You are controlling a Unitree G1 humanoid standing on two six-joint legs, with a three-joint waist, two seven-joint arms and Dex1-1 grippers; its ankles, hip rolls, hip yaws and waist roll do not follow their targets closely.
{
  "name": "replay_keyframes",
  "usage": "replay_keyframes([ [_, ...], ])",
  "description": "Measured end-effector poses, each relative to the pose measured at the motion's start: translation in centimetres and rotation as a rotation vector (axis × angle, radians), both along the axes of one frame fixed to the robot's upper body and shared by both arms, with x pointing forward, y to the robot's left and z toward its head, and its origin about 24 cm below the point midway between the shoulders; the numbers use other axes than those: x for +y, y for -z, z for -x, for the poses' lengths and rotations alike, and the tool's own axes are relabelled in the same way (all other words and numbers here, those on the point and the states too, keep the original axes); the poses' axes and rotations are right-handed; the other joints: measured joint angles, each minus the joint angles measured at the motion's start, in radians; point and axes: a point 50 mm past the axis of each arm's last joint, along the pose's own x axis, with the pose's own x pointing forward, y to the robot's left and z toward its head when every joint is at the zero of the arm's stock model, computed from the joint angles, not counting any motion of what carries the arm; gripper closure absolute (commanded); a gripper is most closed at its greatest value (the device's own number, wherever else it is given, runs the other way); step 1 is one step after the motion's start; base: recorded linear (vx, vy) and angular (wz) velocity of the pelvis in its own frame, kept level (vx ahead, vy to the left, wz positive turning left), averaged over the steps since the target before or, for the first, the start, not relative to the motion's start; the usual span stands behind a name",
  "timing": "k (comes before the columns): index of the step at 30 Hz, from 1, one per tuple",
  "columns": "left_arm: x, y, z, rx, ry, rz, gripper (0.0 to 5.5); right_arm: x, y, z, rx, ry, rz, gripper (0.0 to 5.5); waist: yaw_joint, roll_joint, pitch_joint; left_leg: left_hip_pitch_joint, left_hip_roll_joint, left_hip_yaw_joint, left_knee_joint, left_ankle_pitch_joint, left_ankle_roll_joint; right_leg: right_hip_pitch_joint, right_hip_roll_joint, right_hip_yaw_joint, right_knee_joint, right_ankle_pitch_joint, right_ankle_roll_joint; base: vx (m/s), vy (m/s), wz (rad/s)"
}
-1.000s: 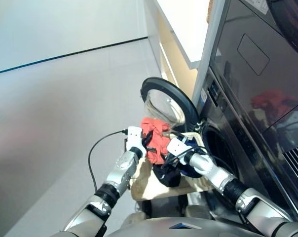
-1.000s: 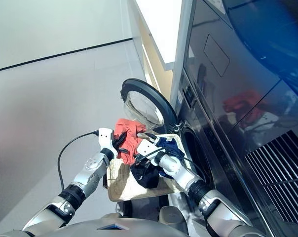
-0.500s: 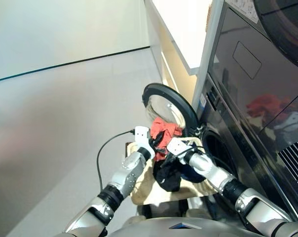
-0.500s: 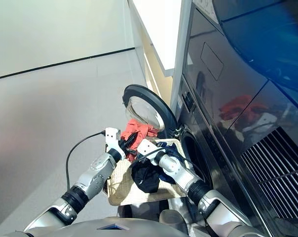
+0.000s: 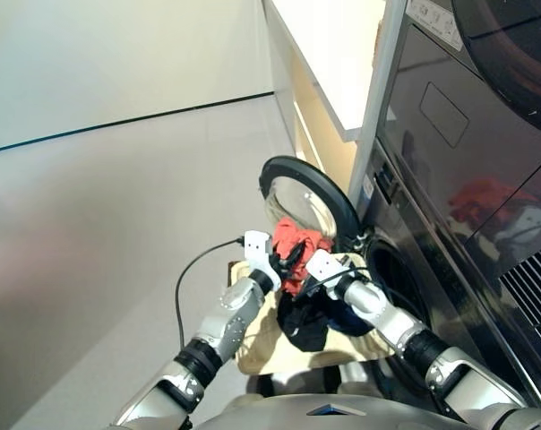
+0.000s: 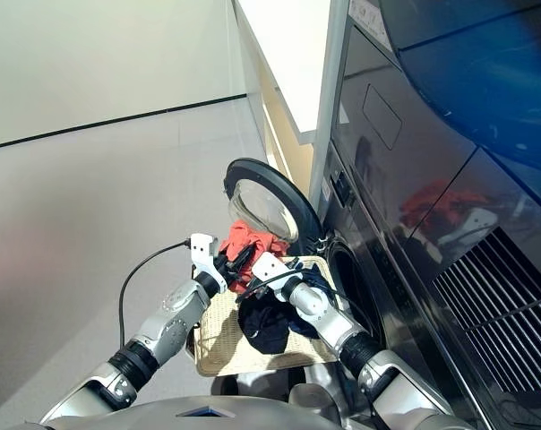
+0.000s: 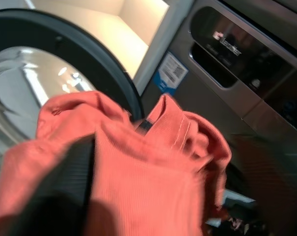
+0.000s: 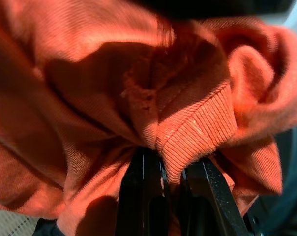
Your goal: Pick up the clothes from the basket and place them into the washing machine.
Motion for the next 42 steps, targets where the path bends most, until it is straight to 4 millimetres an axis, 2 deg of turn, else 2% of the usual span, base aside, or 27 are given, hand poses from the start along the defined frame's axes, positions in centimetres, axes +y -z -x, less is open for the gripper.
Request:
replay_keyframes([
  [3,1.3,0.5,0.2,0.033,-0.074,0.031,0.0,-1.4,0.3,0.2,0.003,0.086,-0.014,5.5,0.001,-0.002,-0.004,0.0,0.002,0.001,0.0,-0.001,-0.001,0.0,0.002,0.0,0.0,0.0,0.0,0.0,0.0,0.0],
  [7,4.5,1.8,0.9,0.103,-0.239,0.059,0.0,-3.5,1.0,0.8,0.021,0.214,-0.021,5.5,0.001,-0.003,-0.007,-0.004,0.003,0.001,-0.001,-0.002,-0.001,-0.003,0.002,0.0,0.0,-0.001,-0.001,0.0,0.0,0.0],
  [14,10.9,4.0,2.2,0.21,-0.712,0.044,0.0,-6.0,2.8,2.3,0.098,0.457,-0.088,5.5,0.003,-0.002,-0.017,-0.032,0.003,0.003,0.0,-0.002,-0.001,-0.033,0.003,0.001,0.0,0.0,-0.002,-0.046,0.018,-0.002],
  [17,11.7,5.1,2.9,0.263,-0.785,-0.03,0.0,-6.9,3.4,2.5,0.135,0.578,-0.137,5.5,0.008,0.0,-0.018,-0.059,0.002,0.003,0.007,0.003,-0.002,-0.061,0.002,0.0,0.001,0.003,-0.003,-0.111,0.049,0.003],
  [18,11.9,5.6,3.2,0.283,-0.797,-0.066,0.0,-7.3,3.7,2.5,0.148,0.623,-0.147,5.5,0.012,0.004,-0.019,-0.08,0.0,0.003,0.007,0.011,-0.008,-0.084,0.0,0.0,0.002,0.006,-0.005,-0.137,0.066,-0.004],
  [21,11.6,6.5,3.6,0.324,-0.813,-0.125,0.0,-8.8,3.9,2.1,0.147,0.738,-0.139,5.5,0.019,0.018,0.011,-0.14,-0.012,0.004,0.015,0.027,-0.006,-0.145,-0.008,0.001,0.011,0.02,-0.004,-0.216,0.075,0.011],
  [26,10.8,6.1,1.4,0.311,-0.804,-0.183,0.0,-9.4,1.2,-2.0,0.03,0.89,-0.22,5.5,0.024,0.035,0.124,-0.313,-0.023,0.008,0.094,0.033,0.002,-0.347,-0.026,0.005,0.144,0.004,0.002,-0.107,0.025,-0.022],
  [31,9.6,5.6,0.3,0.287,-0.777,-0.211,0.0,-8.6,-1.6,-5.2,-0.062,1.001,-0.362,5.5,0.026,0.032,0.168,-0.444,-0.039,0.008,0.113,0.032,0.001,-0.544,-0.053,0.007,0.313,-0.051,-0.015,-0.069,0.01,0.09],
  [35,9.4,4.8,-0.5,0.256,-0.796,-0.204,0.0,-8.8,-4.3,-7.1,-0.168,1.097,-0.443,5.5,0.026,0.033,0.193,-0.55,-0.047,0.008,0.172,0.034,-0.001,-0.665,-0.059,0.01,0.403,-0.08,-0.02,-0.041,-0.001,0.074],
  [36,9.2,4.5,-0.9,0.241,-0.798,-0.199,0.0,-9.1,-4.9,-7.5,-0.193,1.132,-0.46,5.5,0.027,0.033,0.2,-0.573,-0.049,0.009,0.191,0.033,-0.007,-0.69,-0.062,0.011,0.427,-0.091,-0.02,0.0,0.0,0.0],
  [40,8.9,2.4,-2.4,0.151,-0.796,-0.158,0.0,-11.1,-8.5,-9.5,-0.302,1.295,-0.564,5.5,0.026,0.034,0.221,-0.67,-0.062,0.008,0.239,0.027,-0.007,-0.798,-0.078,0.017,0.498,-0.114,-0.024,0.0,0.0,0.0],
  [42,8.6,1.4,-2.9,0.103,-0.789,-0.136,0.0,-12.6,-10.6,-10.5,-0.359,1.381,-0.596,5.5,0.043,0.04,0.228,-0.715,-0.066,0.009,0.256,0.026,-0.007,-0.843,-0.08,0.022,0.511,-0.114,-0.025,0.0,0.0,0.0],
])
